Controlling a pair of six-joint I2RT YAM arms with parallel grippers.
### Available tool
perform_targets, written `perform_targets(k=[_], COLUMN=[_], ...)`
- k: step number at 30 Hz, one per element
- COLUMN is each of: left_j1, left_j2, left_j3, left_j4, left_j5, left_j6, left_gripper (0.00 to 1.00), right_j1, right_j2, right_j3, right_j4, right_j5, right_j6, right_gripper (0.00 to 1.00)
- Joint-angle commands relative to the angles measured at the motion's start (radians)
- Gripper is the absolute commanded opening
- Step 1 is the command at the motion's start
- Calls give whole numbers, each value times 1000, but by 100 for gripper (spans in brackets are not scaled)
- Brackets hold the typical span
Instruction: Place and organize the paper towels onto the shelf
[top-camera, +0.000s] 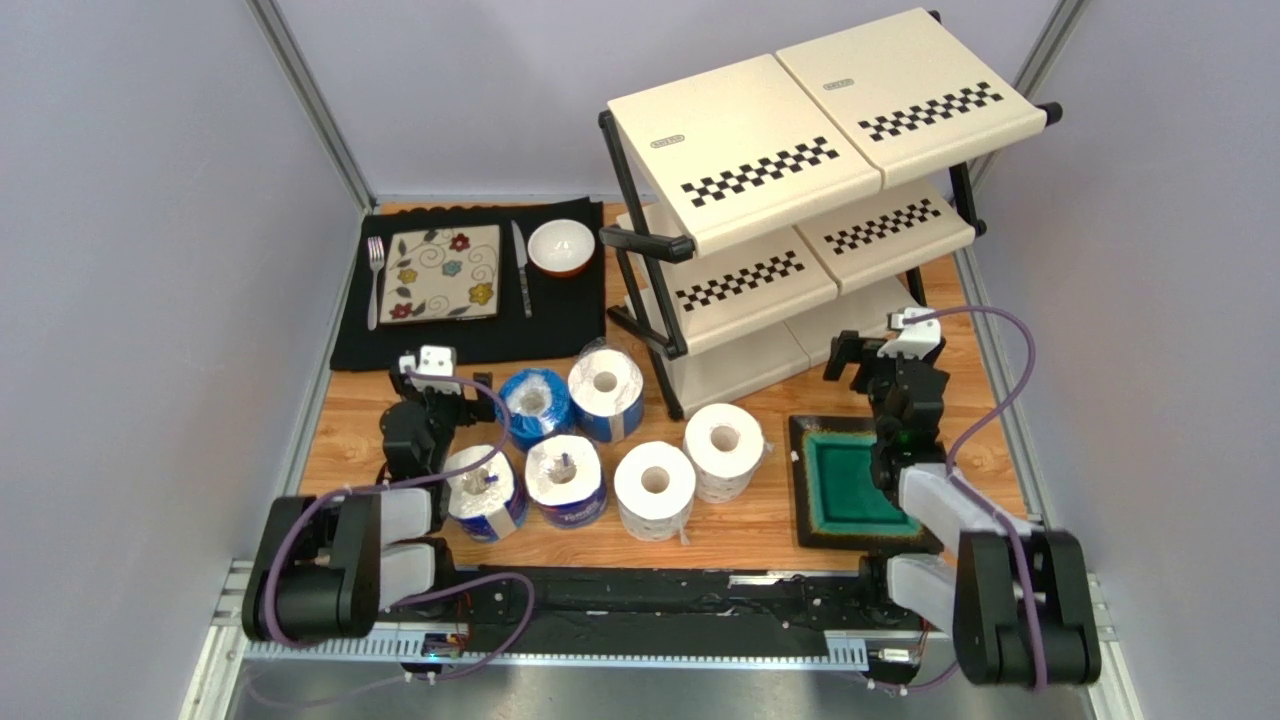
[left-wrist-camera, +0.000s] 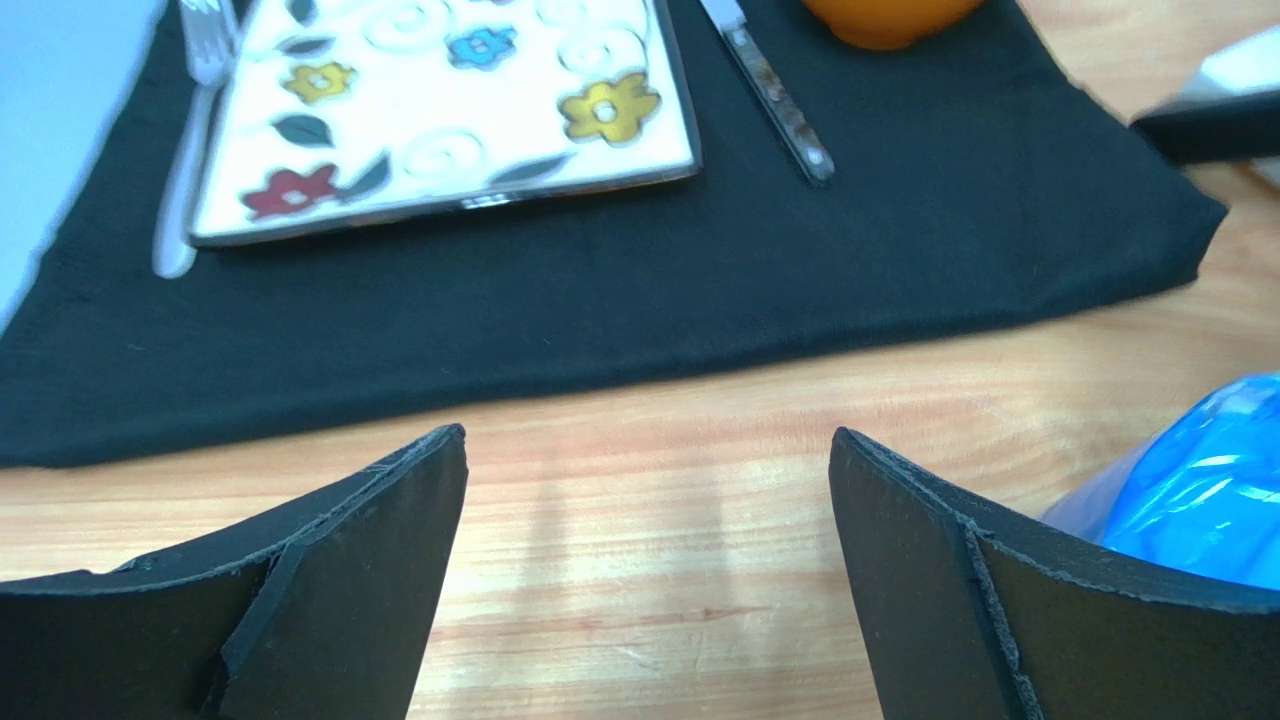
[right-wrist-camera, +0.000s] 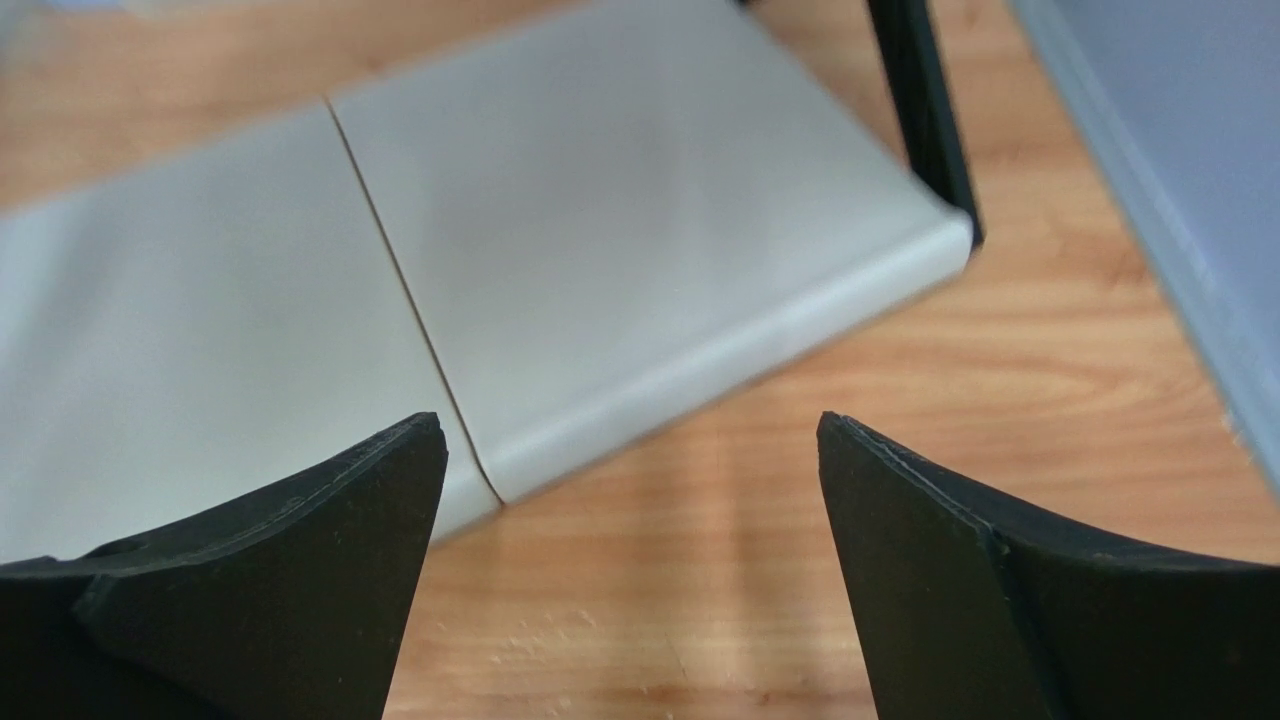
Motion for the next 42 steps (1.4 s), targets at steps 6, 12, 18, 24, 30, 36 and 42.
perform_targets(k=[6, 12, 18, 24, 30, 36, 42], left_j1=[-2, -2, 0, 0, 1, 1, 1], left_j2=[-346, -412, -447, -470, -472, -504, -529], left_j3=[-142, -2, 35, 58, 125, 254, 352], left_j4=[-323, -620, -780, -871, -972, -1121, -1285], left_j5=[-162, -192, -222, -242, -203, -190, -179], left_j6=[-201, -380, -517, -594, -577, -548, -497], left_gripper=[99, 99, 99, 99, 99, 99, 98], right_j1=[3, 3, -1, -1, 1, 61, 283], right_j2=[-415, -423, -387, -373, -303, -269, -389], right_j3=[4, 156, 184, 252, 290, 379, 391], right_j4=[-207, -603, -765, -809, -863, -1034, -1170], right_j5=[224, 291, 504, 369, 201, 84, 179], right_j6=[294, 470, 690, 667, 654, 601, 597], right_gripper=[100, 100, 100, 100, 99, 98, 99])
